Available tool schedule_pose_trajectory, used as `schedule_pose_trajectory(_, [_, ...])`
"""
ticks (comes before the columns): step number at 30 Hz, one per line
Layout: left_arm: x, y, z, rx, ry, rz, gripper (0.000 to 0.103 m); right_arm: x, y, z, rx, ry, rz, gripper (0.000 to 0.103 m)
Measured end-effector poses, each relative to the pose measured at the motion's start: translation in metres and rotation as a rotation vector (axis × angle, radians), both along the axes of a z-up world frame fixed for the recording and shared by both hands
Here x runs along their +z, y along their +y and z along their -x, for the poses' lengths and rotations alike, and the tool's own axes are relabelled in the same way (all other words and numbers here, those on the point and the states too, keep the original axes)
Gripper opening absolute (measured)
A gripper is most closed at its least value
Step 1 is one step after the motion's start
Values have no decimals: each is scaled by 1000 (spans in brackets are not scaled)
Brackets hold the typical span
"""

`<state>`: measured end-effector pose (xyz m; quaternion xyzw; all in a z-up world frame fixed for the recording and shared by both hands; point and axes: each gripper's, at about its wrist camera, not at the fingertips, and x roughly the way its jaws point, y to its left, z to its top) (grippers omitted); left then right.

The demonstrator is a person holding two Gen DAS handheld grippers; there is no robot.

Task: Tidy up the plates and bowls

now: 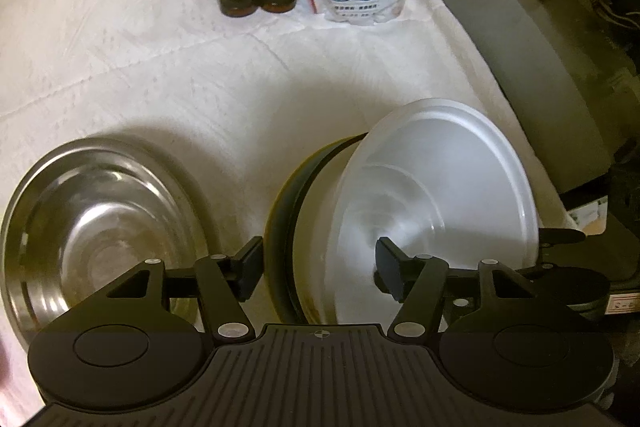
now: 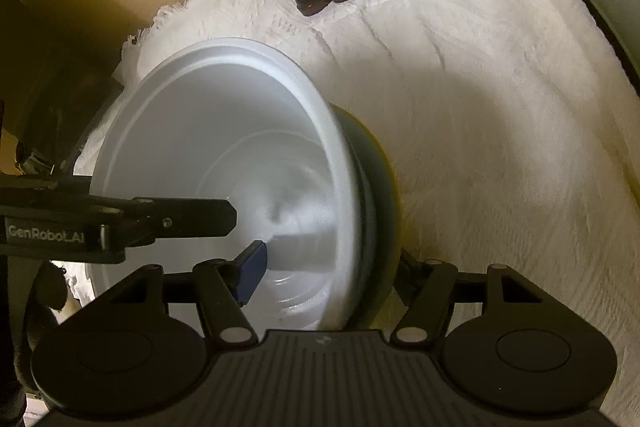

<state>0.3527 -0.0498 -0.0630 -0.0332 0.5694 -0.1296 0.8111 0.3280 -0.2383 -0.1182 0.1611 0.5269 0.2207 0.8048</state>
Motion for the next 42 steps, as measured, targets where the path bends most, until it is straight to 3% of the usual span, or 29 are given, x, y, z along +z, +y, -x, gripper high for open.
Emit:
schedule_pose_trajectory(21, [-3, 8, 2, 16, 22, 37, 65, 5, 11, 6, 15, 18, 0, 67])
schedule_pose_trajectory(35, [-6, 40, 16, 162, 139, 215, 59, 12, 14, -11, 60, 21, 52, 66])
schedule_pose_trajectory(42, [-5, 37, 10, 142, 118, 200, 62, 13, 15, -11, 39, 18, 46, 66])
